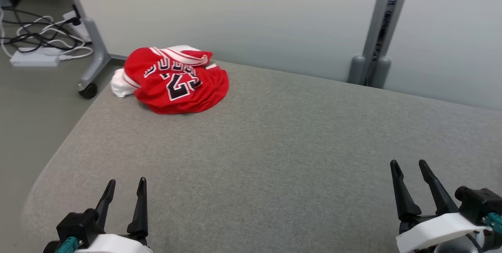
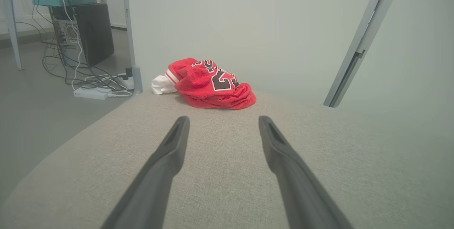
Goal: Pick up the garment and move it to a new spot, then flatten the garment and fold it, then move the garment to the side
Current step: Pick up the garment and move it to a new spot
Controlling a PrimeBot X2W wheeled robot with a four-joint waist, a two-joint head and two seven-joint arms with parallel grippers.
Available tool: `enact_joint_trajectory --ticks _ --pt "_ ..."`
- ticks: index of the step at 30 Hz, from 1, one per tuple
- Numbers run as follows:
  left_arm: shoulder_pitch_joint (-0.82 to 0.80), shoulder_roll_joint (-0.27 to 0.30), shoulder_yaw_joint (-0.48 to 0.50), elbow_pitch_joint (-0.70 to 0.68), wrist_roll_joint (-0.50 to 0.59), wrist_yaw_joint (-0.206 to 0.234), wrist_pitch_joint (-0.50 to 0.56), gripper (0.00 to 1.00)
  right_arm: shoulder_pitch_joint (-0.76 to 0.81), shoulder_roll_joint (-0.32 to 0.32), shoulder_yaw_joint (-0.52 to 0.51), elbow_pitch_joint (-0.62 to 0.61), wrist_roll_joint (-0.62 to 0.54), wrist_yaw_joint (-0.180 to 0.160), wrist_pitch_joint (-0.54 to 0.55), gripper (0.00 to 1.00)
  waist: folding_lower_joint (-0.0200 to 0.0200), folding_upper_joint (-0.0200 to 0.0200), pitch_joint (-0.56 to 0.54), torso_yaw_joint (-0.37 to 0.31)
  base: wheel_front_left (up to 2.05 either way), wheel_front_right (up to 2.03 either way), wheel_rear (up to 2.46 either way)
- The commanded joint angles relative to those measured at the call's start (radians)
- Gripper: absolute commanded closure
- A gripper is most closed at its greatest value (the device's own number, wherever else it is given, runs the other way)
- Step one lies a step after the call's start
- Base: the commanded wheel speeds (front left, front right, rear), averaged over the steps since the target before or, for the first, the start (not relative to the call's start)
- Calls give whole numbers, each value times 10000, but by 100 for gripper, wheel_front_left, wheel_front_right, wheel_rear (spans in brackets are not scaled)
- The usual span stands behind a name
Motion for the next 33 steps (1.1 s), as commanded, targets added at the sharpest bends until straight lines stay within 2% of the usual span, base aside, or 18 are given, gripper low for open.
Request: enact_joint_trajectory --ticks 1,6,13,23,33 --pt "-29 82 32 -65 61 72 19 0 37 -40 25 5 68 1 -64 0 0 0 24 757 0 0 0" --pt "115 188 35 -305 84 156 64 0 -23 -42 146 160 205 1 -176 0 0 0 58 1747 0 0 0" --pt "232 325 106 -486 12 256 129 0 -154 -43 309 351 252 1 -255 0 0 0 108 2139 0 0 0" --pt "127 500 139 -631 20 353 247 0 -226 -43 252 460 191 1 -327 0 0 0 206 1728 0 0 0" --pt "-2172 1101 558 -710 -28 119 994 0 -481 -43 -140 130 -119 1 -56 0 0 0 656 752 0 0 0"
